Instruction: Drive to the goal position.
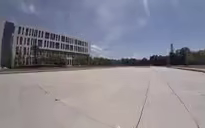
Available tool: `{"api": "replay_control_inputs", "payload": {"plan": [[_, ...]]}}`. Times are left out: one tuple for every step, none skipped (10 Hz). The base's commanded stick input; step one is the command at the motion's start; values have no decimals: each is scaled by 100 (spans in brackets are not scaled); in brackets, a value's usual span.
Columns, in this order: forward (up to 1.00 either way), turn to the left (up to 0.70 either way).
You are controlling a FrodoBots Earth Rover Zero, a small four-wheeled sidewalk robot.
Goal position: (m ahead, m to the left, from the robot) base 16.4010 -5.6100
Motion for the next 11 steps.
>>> {"api": "replay_control_inputs", "payload": {"plan": [[69,0],[69,0],[69,0],[69,0],[69,0],[69,0],[69,0],[69,0],[69,0],[69,0],[69,0]]}}
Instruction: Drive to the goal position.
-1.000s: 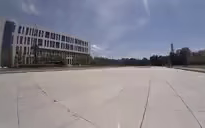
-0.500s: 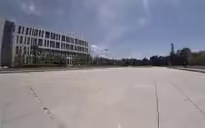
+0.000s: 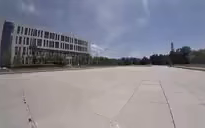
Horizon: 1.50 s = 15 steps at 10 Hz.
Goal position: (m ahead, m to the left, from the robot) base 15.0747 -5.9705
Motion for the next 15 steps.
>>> {"api": "replay_control_inputs", "payload": {"plan": [[69,0],[69,0],[69,0],[69,0],[69,0],[69,0],[69,0],[69,0],[69,0],[69,0],[69,0],[69,0],[69,0],[69,0],[69,0]]}}
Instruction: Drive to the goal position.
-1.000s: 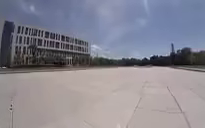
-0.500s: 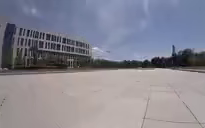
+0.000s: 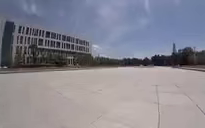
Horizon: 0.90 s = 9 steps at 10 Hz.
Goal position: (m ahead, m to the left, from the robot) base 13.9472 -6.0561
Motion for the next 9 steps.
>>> {"api": "replay_control_inputs", "payload": {"plan": [[69,0],[69,0],[69,-12],[69,-34],[69,-35],[69,-30],[69,-13],[69,0],[69,0]]}}
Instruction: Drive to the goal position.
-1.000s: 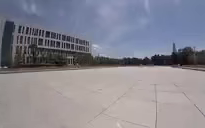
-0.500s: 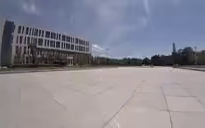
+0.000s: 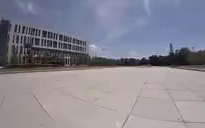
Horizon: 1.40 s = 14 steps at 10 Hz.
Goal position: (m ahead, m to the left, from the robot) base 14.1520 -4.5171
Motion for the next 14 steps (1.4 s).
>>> {"api": "replay_control_inputs", "payload": {"plan": [[69,0],[69,0],[69,0],[69,-14],[69,-20],[69,-6],[69,0],[69,0],[69,0],[69,0],[69,0],[69,0],[69,0],[69,0]]}}
